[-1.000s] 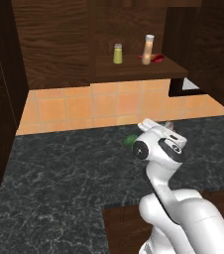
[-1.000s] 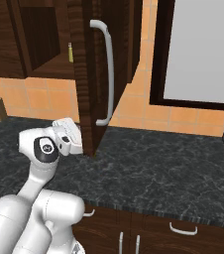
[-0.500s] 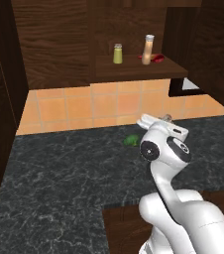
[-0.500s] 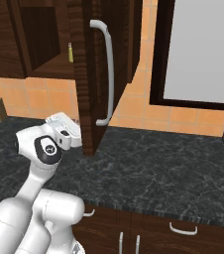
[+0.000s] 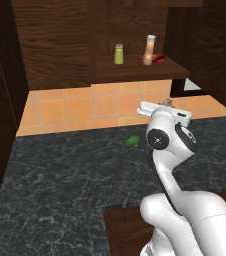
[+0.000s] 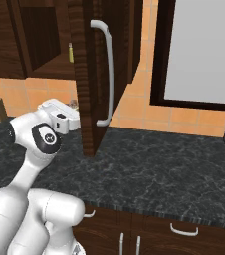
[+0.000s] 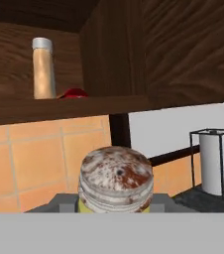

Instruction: Put the shaker and condiment bottle from the counter next to their counterparts in the cabinet.

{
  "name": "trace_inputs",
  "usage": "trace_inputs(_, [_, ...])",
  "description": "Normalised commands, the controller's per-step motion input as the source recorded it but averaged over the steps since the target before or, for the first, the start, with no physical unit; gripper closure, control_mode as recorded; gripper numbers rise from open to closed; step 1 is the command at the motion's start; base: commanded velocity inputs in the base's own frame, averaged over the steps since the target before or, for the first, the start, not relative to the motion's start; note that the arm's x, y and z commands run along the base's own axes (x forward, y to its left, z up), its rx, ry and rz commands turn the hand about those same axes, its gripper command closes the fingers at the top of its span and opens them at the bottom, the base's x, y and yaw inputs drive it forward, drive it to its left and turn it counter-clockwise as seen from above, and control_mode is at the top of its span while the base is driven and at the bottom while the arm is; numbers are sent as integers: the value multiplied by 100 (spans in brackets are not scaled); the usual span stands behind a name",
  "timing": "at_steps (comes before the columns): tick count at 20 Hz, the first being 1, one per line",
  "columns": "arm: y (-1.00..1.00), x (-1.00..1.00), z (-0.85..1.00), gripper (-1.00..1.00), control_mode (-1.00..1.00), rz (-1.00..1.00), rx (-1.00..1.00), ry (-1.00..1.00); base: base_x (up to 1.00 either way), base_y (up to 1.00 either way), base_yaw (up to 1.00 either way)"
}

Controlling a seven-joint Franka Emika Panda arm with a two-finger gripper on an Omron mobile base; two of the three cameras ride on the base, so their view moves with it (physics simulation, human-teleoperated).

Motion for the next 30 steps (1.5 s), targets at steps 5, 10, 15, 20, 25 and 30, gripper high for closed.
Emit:
trace_inputs(5, [32,0,54,100,-100,9,-4,0,0,0,0])
trace_inputs(10, [26,-2,45,100,-100,10,-2,0,0,0,0])
trace_inputs(15, [19,-1,47,100,-100,4,0,0,0,0,0])
trace_inputs(20, [25,-3,28,100,-100,0,0,0,0,0,0])
trace_inputs(25, [15,0,37,100,-100,0,0,0,0,0,0])
trace_inputs(30, [3,0,29,100,-100,1,0,0,0,0,0])
